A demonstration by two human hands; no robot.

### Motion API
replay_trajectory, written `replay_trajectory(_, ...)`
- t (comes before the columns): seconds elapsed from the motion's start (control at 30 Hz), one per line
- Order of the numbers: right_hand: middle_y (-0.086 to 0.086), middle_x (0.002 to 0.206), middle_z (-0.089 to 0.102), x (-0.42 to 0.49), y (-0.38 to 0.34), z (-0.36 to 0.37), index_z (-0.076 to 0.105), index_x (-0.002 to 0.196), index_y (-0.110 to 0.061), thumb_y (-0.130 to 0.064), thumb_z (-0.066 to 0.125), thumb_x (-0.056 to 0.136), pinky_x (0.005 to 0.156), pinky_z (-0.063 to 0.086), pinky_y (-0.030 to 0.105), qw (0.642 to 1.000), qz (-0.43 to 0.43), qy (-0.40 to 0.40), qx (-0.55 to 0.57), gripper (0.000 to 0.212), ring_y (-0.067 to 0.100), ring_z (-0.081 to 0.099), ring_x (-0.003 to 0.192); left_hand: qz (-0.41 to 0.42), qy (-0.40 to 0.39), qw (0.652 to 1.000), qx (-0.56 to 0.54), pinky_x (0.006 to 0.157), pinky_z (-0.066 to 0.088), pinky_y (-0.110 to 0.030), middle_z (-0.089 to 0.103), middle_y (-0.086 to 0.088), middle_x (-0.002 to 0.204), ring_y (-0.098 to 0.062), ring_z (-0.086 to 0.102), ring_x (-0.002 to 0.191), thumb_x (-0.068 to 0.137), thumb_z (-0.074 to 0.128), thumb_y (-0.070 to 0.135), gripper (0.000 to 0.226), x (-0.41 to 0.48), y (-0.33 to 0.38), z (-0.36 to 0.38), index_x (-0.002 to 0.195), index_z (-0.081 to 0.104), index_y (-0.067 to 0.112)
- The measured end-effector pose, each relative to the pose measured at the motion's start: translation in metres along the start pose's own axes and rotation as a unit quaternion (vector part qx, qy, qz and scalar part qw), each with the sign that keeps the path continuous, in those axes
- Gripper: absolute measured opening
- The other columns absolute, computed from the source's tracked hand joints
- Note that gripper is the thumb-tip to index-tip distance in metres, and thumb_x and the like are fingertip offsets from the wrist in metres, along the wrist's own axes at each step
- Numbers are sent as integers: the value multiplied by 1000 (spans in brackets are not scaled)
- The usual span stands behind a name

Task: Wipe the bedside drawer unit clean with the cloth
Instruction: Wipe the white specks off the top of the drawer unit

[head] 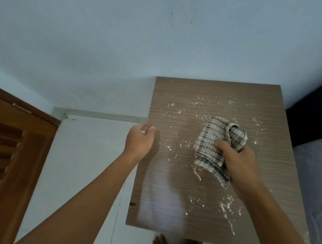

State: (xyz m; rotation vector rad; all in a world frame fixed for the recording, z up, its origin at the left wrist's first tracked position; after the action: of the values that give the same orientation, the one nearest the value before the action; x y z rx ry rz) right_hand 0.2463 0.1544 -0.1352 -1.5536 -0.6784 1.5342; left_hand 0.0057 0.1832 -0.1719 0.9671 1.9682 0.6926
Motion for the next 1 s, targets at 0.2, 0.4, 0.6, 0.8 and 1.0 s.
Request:
replay_trajectory(0.2, -1, 96, 76, 47, -19, 0, 65, 114, -16, -24, 67, 87, 70, 58, 30, 997, -19, -31, -71, 28, 14, 74, 85, -76, 13, 996, 53, 108, 38, -36, 56, -9, 139, -26, 51, 130, 99, 52, 30, 46, 39, -19, 4, 139, 52, 8)
replay_trajectory(0.4, -10, 97, 69, 107, -52, 32, 65, 116, -16, -19, 62, 93, 55, 48, 7, 935, -180, -65, -298, 24, 1, 66, 77, -80, 32, 995, 53, 95, 53, -36, 73, -6, 107, -23, 67, 97, 94, 61, 20, 23, 59, -23, 6, 107, 75, 8)
replay_trajectory(0.6, -2, 91, 67, 178, -96, 94, 64, 116, -27, -18, 58, 93, 64, 49, 28, 786, -345, -144, -492, 25, 16, 61, 74, -132, 22, 991, -9, 87, 58, -46, 75, -9, 99, -27, 70, 94, 87, 71, 12, 13, 74, -38, 2, 97, 78, 9)
replay_trajectory(0.8, 5, 107, 64, 220, -99, 175, 61, 116, -22, -8, 57, 87, 75, 46, 39, 583, -461, -133, -656, 32, 29, 59, 98, -148, 27, 987, -48, 86, 58, -44, 75, -10, 93, -25, 71, 90, 85, 72, 10, 7, 78, -41, 3, 89, 78, 9)
replay_trajectory(1.0, 10, 122, 61, 254, -56, 192, 53, 129, -20, -7, 51, 88, 85, 49, 40, 534, -424, -183, -709, 43, 31, 57, 110, -158, 21, 985, -72, 89, 57, -43, 75, -10, 96, -24, 71, 92, 86, 71, 10, 10, 77, -44, 3, 94, 77, 6)
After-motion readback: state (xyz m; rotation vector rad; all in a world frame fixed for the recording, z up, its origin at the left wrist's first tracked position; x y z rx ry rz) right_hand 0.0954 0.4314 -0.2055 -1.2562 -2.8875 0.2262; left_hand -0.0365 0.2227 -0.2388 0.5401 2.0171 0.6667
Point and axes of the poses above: each hand's wrist, its own x-axis towards the middle knuckle, its own z-axis out of the palm, y = z × x, the point moved 2 cm from there along x, towards the middle knuckle
